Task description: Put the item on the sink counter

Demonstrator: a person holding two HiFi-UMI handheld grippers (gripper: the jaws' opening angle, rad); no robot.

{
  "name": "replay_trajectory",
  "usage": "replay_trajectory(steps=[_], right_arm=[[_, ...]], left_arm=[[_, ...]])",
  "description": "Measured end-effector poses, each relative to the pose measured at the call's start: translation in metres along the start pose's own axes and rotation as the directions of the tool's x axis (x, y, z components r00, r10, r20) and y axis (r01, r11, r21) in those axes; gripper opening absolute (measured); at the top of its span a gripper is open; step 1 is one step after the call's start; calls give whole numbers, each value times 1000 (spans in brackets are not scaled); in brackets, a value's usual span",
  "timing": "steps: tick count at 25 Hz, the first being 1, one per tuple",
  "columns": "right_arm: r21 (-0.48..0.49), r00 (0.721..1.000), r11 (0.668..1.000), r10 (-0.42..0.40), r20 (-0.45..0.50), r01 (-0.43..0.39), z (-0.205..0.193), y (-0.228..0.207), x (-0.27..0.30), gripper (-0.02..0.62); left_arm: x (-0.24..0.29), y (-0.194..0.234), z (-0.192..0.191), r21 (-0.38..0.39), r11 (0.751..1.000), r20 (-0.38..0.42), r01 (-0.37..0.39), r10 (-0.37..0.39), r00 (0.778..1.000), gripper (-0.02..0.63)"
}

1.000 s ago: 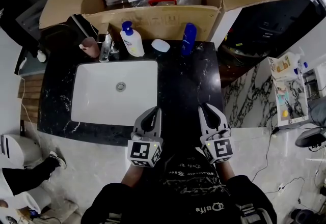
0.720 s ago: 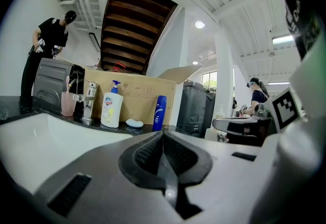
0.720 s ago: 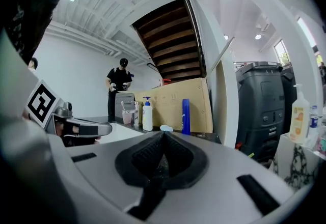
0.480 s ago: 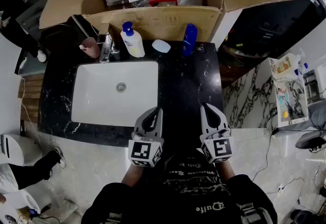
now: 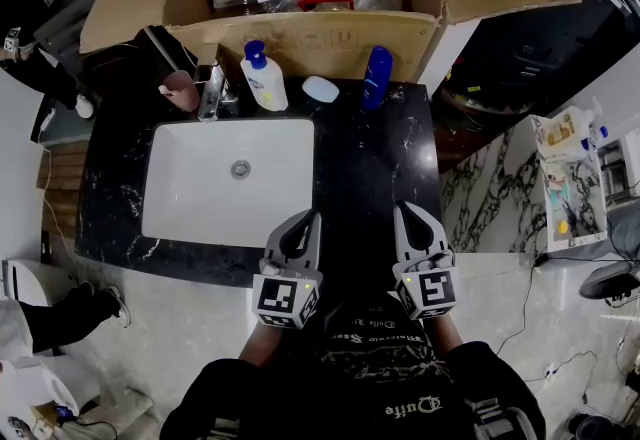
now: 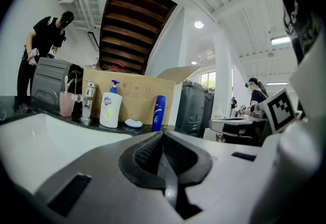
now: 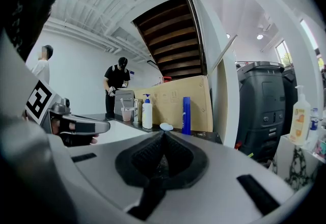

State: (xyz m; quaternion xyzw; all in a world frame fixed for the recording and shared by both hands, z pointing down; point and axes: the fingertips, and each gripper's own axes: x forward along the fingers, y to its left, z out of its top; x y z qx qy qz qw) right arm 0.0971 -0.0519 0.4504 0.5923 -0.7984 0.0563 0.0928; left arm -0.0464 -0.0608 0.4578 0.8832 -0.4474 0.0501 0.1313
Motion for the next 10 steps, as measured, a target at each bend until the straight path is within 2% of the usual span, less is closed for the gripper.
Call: replay_trajectory(steps=[10], right_arm=[[2, 1000, 1000, 17, -1, -17, 1, 3, 5, -2]], left_arm=[[1, 4, 0, 10, 1000, -11, -6, 6, 1000, 8]])
